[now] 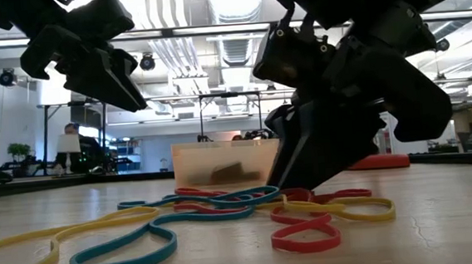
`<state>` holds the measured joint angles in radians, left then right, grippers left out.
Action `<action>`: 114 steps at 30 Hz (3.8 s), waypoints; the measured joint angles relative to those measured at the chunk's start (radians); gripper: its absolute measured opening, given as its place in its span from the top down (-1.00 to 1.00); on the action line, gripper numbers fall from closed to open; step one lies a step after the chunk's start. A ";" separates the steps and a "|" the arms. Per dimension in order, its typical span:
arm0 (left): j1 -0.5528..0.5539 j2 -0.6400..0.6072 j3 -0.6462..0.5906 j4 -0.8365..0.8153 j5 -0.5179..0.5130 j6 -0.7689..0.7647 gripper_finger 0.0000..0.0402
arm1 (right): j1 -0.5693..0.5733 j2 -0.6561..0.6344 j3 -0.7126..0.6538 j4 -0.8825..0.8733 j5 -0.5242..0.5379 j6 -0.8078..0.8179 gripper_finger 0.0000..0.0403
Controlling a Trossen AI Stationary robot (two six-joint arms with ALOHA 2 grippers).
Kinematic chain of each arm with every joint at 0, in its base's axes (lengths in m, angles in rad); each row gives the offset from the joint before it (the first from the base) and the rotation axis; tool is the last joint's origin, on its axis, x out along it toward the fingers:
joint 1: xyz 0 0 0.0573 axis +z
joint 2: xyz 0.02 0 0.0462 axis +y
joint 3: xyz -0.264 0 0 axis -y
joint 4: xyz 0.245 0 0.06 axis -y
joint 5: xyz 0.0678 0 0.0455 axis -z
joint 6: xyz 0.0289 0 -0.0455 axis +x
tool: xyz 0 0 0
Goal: Pick and place rubber bands into bin
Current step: Put the red rubber band into the orange bin
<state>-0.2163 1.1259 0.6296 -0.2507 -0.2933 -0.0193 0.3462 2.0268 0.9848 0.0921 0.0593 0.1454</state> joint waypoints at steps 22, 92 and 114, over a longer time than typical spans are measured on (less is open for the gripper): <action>0.000 0.000 -0.001 -0.001 0.000 0.000 0.29 | 0.009 -0.150 -0.018 -0.167 0.113 -0.062 0.96; 0.000 -0.001 -0.002 0.007 0.000 0.026 0.29 | -0.596 -0.238 0.166 -0.027 0.119 -0.518 0.93; 0.000 -0.001 -0.011 0.007 -0.001 0.035 0.29 | -0.386 -0.276 0.113 -0.315 -0.397 -0.350 0.31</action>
<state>-0.2161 1.1252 0.6183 -0.2439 -0.2943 0.0162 -0.0399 1.7512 1.0976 -0.2225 -0.3379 -0.2050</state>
